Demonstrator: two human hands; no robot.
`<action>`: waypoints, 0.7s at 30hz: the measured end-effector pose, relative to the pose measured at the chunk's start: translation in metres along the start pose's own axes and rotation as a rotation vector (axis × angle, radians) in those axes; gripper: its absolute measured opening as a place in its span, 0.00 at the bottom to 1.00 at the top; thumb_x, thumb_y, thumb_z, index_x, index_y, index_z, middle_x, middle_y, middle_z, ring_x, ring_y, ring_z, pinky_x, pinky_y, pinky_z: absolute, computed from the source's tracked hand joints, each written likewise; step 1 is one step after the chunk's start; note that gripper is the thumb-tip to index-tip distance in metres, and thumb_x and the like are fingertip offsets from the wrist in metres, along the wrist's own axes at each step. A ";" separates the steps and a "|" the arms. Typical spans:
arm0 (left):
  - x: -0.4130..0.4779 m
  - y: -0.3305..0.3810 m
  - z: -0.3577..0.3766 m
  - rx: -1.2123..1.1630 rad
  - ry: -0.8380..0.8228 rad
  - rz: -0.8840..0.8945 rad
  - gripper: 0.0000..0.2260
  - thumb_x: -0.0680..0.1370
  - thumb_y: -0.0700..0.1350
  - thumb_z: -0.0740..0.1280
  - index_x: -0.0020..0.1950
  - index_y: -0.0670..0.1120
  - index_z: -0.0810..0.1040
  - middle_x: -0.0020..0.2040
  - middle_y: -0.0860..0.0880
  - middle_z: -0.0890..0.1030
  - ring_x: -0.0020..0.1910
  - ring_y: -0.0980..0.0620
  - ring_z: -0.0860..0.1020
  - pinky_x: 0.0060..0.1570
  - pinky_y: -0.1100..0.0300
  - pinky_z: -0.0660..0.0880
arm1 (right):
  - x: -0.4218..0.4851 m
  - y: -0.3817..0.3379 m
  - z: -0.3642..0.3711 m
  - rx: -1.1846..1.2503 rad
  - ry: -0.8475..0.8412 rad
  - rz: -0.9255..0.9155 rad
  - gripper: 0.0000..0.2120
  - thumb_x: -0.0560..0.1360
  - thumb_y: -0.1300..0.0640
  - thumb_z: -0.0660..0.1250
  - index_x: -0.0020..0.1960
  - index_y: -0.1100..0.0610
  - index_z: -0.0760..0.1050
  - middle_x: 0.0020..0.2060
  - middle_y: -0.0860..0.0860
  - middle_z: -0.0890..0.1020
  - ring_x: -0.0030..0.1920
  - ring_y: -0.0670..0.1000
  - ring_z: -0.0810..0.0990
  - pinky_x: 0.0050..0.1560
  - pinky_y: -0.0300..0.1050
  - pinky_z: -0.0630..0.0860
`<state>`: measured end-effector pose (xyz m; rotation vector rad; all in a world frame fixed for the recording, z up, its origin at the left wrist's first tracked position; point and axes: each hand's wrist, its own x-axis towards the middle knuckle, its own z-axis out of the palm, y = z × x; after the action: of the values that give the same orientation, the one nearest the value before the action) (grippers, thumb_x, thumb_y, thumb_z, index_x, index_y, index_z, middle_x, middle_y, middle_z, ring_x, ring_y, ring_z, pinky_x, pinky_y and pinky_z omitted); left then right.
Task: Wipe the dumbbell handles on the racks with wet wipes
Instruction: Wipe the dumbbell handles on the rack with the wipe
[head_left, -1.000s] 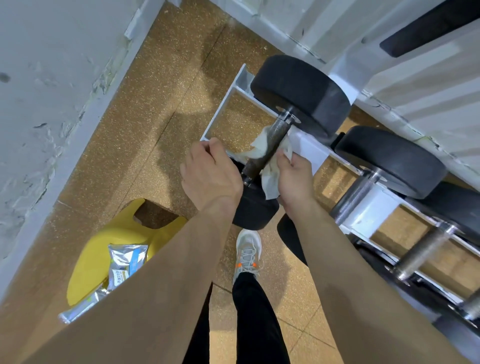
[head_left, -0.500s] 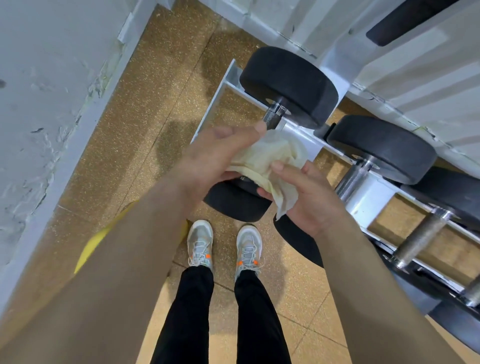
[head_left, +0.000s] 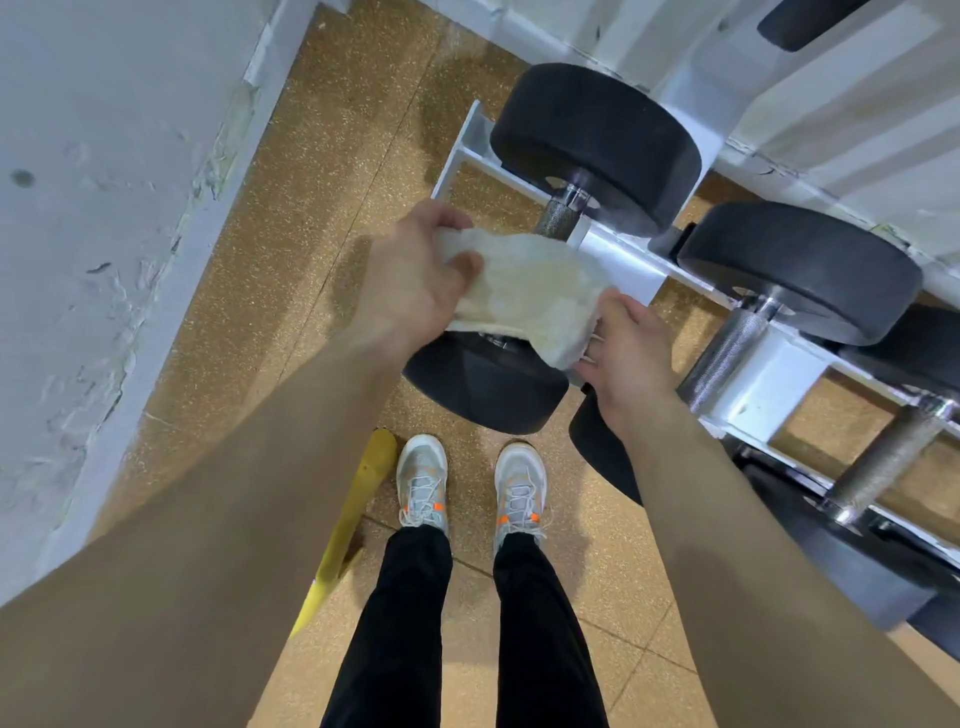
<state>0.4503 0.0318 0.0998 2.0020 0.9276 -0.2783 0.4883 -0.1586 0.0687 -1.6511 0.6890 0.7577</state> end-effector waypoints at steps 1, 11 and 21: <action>0.002 -0.001 0.003 0.031 -0.001 0.033 0.09 0.80 0.46 0.68 0.60 0.55 0.76 0.55 0.53 0.76 0.52 0.53 0.73 0.49 0.64 0.65 | 0.001 0.000 0.004 -0.011 0.053 -0.017 0.12 0.84 0.53 0.58 0.46 0.52 0.77 0.48 0.54 0.83 0.47 0.55 0.83 0.33 0.43 0.79; 0.037 0.004 0.013 0.572 -0.138 0.332 0.22 0.81 0.58 0.65 0.71 0.48 0.69 0.65 0.45 0.75 0.61 0.40 0.76 0.58 0.46 0.73 | -0.004 0.014 0.021 -0.695 0.288 -0.225 0.12 0.82 0.63 0.55 0.64 0.56 0.68 0.45 0.48 0.75 0.47 0.54 0.73 0.43 0.47 0.66; 0.006 0.044 0.028 0.533 -0.464 -0.158 0.25 0.74 0.61 0.74 0.58 0.43 0.73 0.54 0.45 0.76 0.51 0.46 0.75 0.45 0.58 0.70 | -0.039 0.034 0.055 -0.098 0.388 -0.190 0.10 0.80 0.64 0.60 0.55 0.51 0.73 0.51 0.50 0.79 0.53 0.50 0.77 0.47 0.33 0.65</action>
<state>0.4895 -0.0019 0.1088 2.1871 0.7568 -1.1259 0.4311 -0.1093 0.0699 -1.9465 0.7589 0.3414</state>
